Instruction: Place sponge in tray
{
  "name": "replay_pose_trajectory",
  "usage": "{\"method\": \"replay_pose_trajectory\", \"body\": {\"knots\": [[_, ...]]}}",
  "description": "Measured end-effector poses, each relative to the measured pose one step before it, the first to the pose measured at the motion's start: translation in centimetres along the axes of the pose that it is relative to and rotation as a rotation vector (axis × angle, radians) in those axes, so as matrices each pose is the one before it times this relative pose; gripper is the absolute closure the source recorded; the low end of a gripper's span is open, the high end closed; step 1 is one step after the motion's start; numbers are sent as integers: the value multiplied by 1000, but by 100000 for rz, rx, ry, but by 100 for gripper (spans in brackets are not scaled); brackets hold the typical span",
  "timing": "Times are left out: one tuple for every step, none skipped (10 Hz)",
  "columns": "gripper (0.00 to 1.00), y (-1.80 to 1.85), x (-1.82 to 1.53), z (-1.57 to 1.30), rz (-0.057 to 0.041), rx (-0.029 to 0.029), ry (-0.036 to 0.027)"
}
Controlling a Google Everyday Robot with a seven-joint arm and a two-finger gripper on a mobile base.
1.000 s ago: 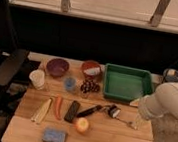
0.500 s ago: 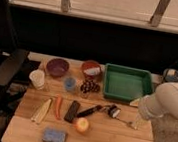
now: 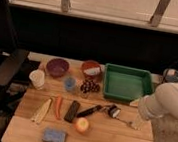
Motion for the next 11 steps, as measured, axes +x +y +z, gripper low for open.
{"method": "replay_pose_trajectory", "body": {"knots": [[38,21,23,-21,-435,-175,647],[38,-5,-222,158,-1613,-871,676],[38,-28,-1147,500,-3917,-1590,-103],[38,205,-1298,674,-3384,-1961,-468],[38,101,-1259,568,-2675,-1296,-831],[38,7,-2574,1004,-4188,-1894,-1998],[38,-192,-3074,1095,-4691,-1724,-2743],[38,-68,-2389,733,-3377,-956,-3124],[38,164,-1980,505,-2832,-1012,-3204],[38,250,-2114,358,-4406,-923,-3265],[38,89,-432,112,-984,-287,-715]]}}
